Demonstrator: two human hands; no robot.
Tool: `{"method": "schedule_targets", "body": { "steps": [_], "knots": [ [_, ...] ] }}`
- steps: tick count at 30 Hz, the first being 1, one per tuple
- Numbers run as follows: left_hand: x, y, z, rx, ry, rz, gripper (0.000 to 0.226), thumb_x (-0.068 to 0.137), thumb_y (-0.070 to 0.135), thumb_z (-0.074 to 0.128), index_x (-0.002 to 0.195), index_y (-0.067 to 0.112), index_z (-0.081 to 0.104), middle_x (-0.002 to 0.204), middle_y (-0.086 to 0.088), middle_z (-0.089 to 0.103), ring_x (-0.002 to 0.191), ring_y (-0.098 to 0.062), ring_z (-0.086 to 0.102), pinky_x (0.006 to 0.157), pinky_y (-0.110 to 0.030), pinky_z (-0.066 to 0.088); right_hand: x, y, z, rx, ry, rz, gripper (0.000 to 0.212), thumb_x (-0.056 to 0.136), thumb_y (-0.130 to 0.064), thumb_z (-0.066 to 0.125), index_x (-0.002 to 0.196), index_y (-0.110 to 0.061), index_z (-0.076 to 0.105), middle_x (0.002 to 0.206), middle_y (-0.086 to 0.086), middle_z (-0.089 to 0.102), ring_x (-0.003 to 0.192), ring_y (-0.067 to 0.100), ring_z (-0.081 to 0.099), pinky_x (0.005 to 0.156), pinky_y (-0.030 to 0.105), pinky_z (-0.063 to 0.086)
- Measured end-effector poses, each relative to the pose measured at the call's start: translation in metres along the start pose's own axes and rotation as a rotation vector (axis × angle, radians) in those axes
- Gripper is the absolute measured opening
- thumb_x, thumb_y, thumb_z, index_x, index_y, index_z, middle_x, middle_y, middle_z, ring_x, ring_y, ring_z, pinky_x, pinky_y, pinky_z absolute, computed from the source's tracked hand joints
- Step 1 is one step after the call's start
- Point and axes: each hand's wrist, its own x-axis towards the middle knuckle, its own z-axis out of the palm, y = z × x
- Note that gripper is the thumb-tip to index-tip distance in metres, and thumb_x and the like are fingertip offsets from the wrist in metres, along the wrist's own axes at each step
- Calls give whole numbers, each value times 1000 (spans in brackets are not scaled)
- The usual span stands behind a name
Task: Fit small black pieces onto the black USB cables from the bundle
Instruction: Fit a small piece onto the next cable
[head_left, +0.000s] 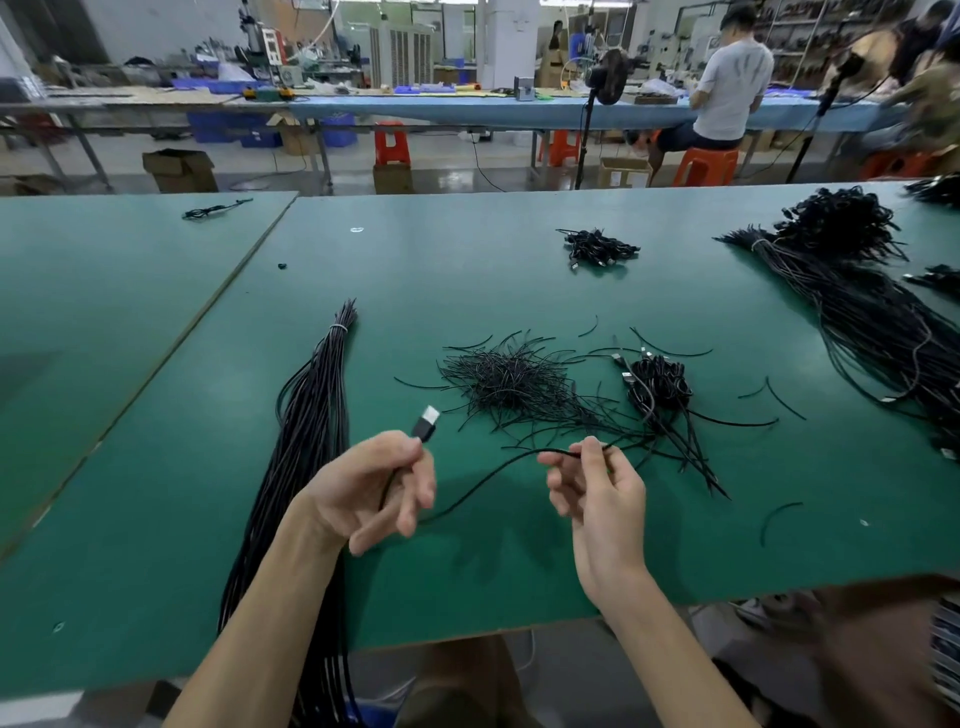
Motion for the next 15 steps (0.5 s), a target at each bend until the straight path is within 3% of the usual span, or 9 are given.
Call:
{"method": "schedule_targets", "body": {
  "steps": [4, 6, 9, 12, 15],
  "knots": [
    [-2, 1, -5, 199, -56, -185, 46, 113, 21, 32, 115, -10, 66, 103, -23, 76, 53, -23, 72, 39, -20, 45, 0, -3, -2, 159, -2, -20, 19, 110, -16, 45, 108, 0, 55, 98, 24, 76, 88, 31, 77, 61, 24, 59],
    [-1, 0, -6, 363, 7, -253, 47, 113, 25, 36, 117, -10, 67, 108, -23, 75, 79, -27, 78, 63, -28, 60, 0, -3, -2, 222, -4, -37, 21, 111, -17, 44, 110, 0, 55, 102, 25, 76, 97, 35, 76, 68, 25, 61],
    [7, -10, -9, 574, 269, -296, 48, 111, 35, 43, 124, -3, 70, 121, -25, 71, 116, -37, 69, 106, -39, 51, 0, -3, -1, 236, 3, -78, 22, 112, -20, 41, 108, -2, 54, 103, 26, 75, 98, 38, 76, 69, 29, 62],
    [19, -19, -8, 850, 583, -146, 41, 108, 38, 46, 126, 13, 73, 129, -5, 72, 130, -19, 62, 114, -26, 41, -1, -3, 1, 209, -16, -106, 23, 112, -20, 41, 106, -3, 55, 100, 27, 75, 96, 41, 75, 67, 31, 61],
    [22, -23, -13, 1224, 766, -65, 37, 104, 37, 49, 129, 22, 72, 139, 14, 63, 139, 4, 46, 119, -19, 30, -3, -1, 4, 126, -116, -129, 24, 111, -19, 41, 104, -1, 55, 98, 26, 76, 93, 41, 76, 63, 32, 61]
  ]
}}
